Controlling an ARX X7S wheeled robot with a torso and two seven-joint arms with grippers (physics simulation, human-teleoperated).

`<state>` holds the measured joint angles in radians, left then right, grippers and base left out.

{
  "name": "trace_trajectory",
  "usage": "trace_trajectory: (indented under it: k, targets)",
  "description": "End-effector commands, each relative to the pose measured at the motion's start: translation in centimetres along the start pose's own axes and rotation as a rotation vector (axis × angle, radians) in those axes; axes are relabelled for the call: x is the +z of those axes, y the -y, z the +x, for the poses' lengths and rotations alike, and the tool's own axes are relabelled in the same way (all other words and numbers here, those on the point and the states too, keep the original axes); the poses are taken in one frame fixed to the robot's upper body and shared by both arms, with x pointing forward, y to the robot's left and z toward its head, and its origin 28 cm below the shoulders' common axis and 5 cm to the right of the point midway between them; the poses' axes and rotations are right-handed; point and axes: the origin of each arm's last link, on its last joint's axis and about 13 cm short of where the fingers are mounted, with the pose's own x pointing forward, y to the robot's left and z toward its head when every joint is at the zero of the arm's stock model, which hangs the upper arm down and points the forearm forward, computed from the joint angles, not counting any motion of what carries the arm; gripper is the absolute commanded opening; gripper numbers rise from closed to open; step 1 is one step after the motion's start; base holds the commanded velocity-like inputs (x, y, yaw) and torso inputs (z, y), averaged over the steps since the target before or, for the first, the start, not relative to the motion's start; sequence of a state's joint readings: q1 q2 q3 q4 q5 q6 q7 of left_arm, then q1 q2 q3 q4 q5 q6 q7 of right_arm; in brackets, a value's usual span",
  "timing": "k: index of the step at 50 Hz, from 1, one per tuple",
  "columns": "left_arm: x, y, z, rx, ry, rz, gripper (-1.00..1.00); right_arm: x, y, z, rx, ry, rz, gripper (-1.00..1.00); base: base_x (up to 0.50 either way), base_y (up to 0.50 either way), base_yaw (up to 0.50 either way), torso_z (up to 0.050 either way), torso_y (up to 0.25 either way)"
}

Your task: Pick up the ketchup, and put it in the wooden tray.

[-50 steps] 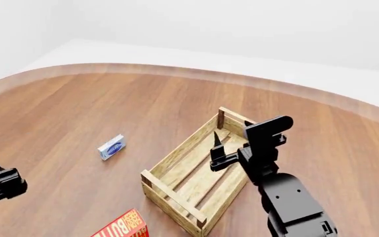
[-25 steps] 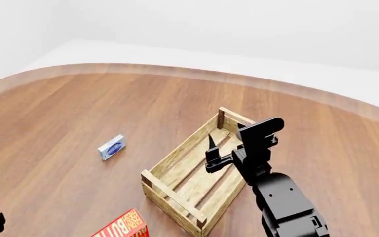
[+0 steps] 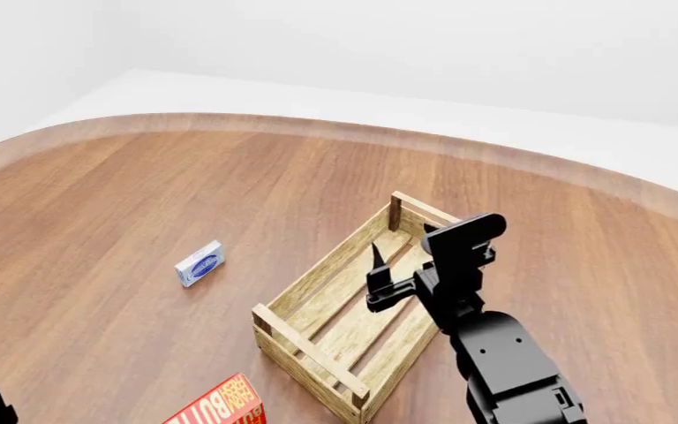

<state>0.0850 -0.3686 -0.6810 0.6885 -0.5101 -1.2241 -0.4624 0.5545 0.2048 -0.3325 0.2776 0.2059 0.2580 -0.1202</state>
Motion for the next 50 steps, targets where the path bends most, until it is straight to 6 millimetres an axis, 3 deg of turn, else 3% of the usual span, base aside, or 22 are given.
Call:
trace_trajectory:
  k: [1, 50]
  targets:
    - [-0.7, 0.4, 0.4, -0.006, -0.029, -0.007, 1.0, -0.1, -0.1, 0.0, 0.001, -0.003, 0.002, 1.0, 0.0, 0.0, 0.0, 0.0, 0.0]
    - [-4.5, 3.5, 5.7, 0.059, -0.092, -0.012, 1.0, 0.0, 0.0, -0.1, -0.008, -0.021, -0.017, 1.0, 0.0, 0.0, 0.0, 0.0, 0.0]
